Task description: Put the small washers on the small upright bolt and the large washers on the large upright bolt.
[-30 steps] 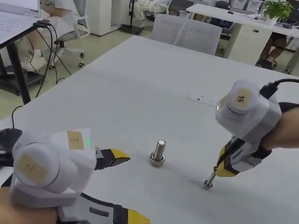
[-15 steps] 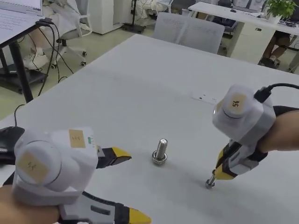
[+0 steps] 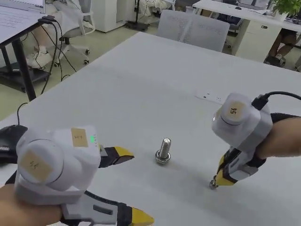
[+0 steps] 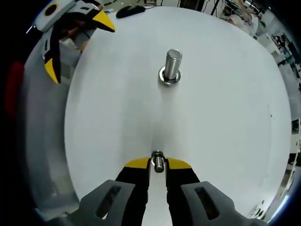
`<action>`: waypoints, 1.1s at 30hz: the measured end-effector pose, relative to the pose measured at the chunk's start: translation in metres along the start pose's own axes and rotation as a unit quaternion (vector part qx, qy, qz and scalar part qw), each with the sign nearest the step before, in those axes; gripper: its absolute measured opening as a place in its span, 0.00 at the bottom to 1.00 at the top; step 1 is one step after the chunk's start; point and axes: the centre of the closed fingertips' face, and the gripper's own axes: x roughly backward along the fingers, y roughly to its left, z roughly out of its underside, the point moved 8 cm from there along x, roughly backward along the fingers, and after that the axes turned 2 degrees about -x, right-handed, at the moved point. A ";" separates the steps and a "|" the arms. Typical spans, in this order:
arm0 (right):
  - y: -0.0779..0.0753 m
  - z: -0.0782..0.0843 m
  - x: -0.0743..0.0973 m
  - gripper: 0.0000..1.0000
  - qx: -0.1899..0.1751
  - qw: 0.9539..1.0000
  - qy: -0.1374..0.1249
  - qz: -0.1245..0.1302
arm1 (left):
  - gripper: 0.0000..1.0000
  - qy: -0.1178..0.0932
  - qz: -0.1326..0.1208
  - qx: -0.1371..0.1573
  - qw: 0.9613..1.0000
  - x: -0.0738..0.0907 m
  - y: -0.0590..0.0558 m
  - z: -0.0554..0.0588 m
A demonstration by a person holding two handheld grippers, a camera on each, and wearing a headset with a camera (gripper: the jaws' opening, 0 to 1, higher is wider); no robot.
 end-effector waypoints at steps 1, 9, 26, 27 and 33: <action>0.000 0.000 -0.001 0.14 0.000 1.000 0.000 -0.001 | 0.69 0.000 0.000 0.000 1.000 0.000 0.000 0.000; -0.001 -0.002 -0.007 0.14 0.004 1.000 0.003 -0.003 | 0.69 0.001 0.000 0.001 1.000 -0.001 0.001 0.000; 0.006 0.000 -0.017 0.15 0.015 1.000 0.014 -0.004 | 0.69 0.001 0.002 0.002 1.000 -0.003 0.001 0.001; 0.006 0.000 -0.017 0.15 0.015 1.000 0.014 -0.004 | 0.69 0.001 0.002 0.002 1.000 -0.003 0.001 0.001; 0.006 0.000 -0.015 0.17 0.013 1.000 0.011 -0.002 | 0.69 0.002 0.004 0.000 1.000 -0.004 0.000 0.000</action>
